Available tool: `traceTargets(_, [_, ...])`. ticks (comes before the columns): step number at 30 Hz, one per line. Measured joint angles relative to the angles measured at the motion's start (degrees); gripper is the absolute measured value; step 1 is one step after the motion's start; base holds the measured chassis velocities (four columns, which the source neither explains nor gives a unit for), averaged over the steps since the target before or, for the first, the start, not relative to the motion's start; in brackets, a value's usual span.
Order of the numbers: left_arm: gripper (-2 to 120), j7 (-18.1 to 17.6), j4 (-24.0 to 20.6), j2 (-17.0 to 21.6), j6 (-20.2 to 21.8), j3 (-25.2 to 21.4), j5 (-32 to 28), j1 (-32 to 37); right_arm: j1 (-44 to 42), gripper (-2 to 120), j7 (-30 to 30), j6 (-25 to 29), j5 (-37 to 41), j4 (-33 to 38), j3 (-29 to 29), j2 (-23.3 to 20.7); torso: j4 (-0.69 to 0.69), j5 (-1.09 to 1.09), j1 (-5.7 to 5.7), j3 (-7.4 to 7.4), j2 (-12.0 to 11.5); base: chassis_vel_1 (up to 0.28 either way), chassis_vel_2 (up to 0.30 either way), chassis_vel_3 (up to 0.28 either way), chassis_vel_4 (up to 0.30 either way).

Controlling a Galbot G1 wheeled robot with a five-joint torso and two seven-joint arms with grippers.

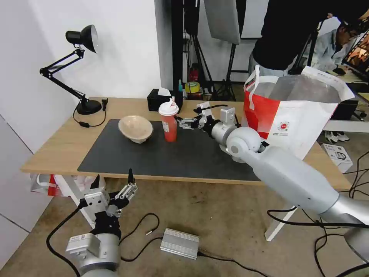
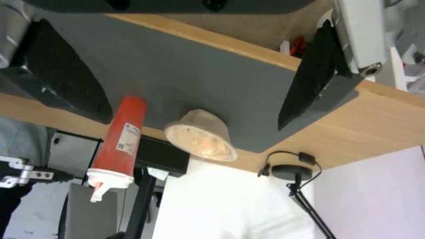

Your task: Pick up the trash from the table and place it into the takeout bag.

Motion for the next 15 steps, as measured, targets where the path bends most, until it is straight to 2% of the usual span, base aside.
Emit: traceTargets(15, [100,0.0,-0.4,0.0,-0.1,-0.3,0.5,0.6,2.6,100,-2.3,0.0,-0.3,-5.3,-2.8,2.8,0.0,0.0,0.0,0.0,0.0,0.0,0.0,0.0,0.0])
